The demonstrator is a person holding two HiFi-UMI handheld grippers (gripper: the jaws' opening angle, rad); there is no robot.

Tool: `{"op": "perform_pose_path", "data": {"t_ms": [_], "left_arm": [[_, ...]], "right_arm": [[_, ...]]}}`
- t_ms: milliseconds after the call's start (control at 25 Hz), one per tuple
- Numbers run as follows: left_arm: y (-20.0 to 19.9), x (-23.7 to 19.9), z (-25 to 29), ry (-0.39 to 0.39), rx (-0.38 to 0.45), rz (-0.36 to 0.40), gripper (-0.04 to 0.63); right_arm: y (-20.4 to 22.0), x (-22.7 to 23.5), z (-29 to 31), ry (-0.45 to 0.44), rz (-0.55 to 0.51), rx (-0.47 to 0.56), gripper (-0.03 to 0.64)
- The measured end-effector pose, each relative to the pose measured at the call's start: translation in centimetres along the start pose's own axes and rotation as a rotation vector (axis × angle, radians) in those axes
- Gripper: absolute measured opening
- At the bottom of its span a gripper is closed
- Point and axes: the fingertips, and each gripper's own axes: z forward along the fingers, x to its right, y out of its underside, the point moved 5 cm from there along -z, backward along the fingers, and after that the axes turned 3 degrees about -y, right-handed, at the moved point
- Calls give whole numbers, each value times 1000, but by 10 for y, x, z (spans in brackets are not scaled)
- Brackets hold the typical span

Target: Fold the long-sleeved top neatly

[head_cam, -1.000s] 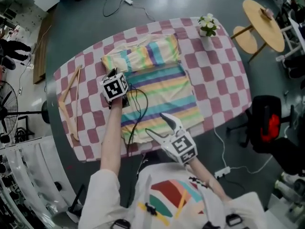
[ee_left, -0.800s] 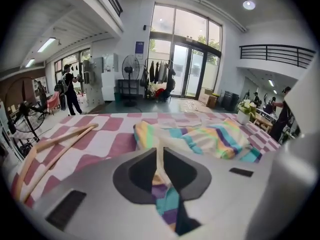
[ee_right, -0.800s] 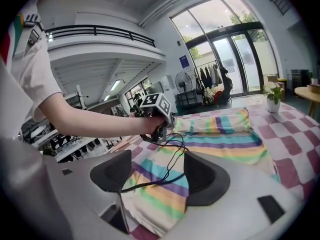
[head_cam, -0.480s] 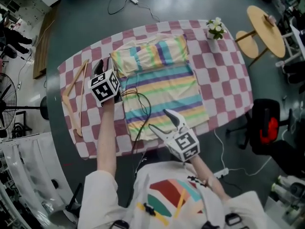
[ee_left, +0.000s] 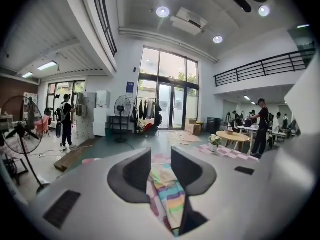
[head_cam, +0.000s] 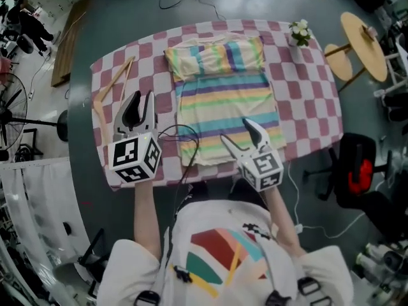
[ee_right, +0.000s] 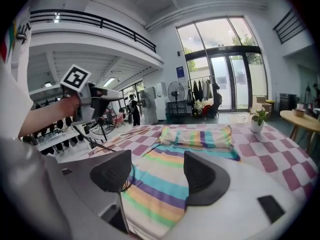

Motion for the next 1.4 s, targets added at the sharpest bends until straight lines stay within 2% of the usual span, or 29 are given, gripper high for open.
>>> {"op": "perform_pose_path", "data": {"t_ms": [120, 240, 320, 440, 560, 720, 1040, 1160, 1320, 1400], "left_arm": [[20, 5, -49, -50, -28, 26, 121], [76, 35, -79, -89, -126, 52, 121], [109, 59, -103, -124, -168, 15, 121], [137, 85, -140, -174, -182, -38, 121], [166, 102, -157, -196, -205, -13, 121], [214, 114, -152, -177, -291, 26, 121], [294, 101, -118, -135, -495, 197, 121], [309, 91, -116, -140, -555, 252, 121], [314, 77, -111, -140, -587, 259, 121], [312, 77, -108, -106, -589, 293, 118]], "right_arm": [[6, 13, -20, -8, -24, 6, 328], [14, 22, -46, -21, -74, 13, 328], [23, 25, -65, -38, -94, 12, 328], [45, 34, -92, -59, -120, -6, 328], [69, 44, -113, -65, -141, -32, 328], [89, 57, -135, -34, -157, -53, 328], [130, 99, -140, 86, -195, -151, 328], [148, 117, -135, 129, -210, -224, 327], [165, 138, -127, 170, -279, -331, 322], [170, 147, -125, 195, -320, -371, 283]]}}
